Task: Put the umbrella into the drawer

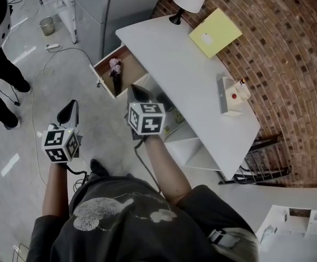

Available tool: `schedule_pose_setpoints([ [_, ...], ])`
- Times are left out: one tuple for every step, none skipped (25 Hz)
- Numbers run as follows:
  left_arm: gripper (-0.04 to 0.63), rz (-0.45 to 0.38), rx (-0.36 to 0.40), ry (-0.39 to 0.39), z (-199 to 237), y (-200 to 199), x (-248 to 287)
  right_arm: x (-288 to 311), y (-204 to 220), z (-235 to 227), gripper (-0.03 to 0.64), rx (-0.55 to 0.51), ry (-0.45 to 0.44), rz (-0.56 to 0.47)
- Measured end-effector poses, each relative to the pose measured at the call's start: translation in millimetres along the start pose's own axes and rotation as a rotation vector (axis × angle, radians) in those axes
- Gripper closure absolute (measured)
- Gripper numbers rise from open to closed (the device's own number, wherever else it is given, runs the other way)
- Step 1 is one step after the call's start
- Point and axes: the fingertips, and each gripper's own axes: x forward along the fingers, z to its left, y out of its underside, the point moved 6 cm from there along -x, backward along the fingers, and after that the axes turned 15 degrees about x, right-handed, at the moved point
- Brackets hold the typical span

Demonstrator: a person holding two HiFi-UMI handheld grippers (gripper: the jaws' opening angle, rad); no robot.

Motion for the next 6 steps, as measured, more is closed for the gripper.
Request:
schedule_pose_setpoints([
  [0.584,0.001,0.003,-0.001,-6.3,-1.1,-0.8,-4.8,1.1,-4.2,0.612,-0.002,-0.005,0.003],
  [0.584,0.001,0.005,-0.003,-12.0,-2.2,-1.7,-9.2,2.1,-8.5,0.612,-0.002,-0.008,0.006],
  [0.584,0.002,0.007,-0.004,-17.2,-3.3,-2.6,-13.3,3.1,-12.6,0.612,-0.002,-0.011,0.009],
  [0.584,0.003,0.009,-0.006,-21.8,-4.3,-3.6,-17.0,3.9,-16.4,0.612,-0.002,-0.013,0.011],
  [0.584,0.004,0.011,-0.007,-26.1,-5.4,-4.5,-20.5,4.5,-20.0,0.612,-0.001,-0.016,0.012],
  [0.584,0.005,0.013,-0.009,-30.2,-6.4,-5.3,-23.9,5.1,-23.5,0.612,0.0,-0.019,0.014],
])
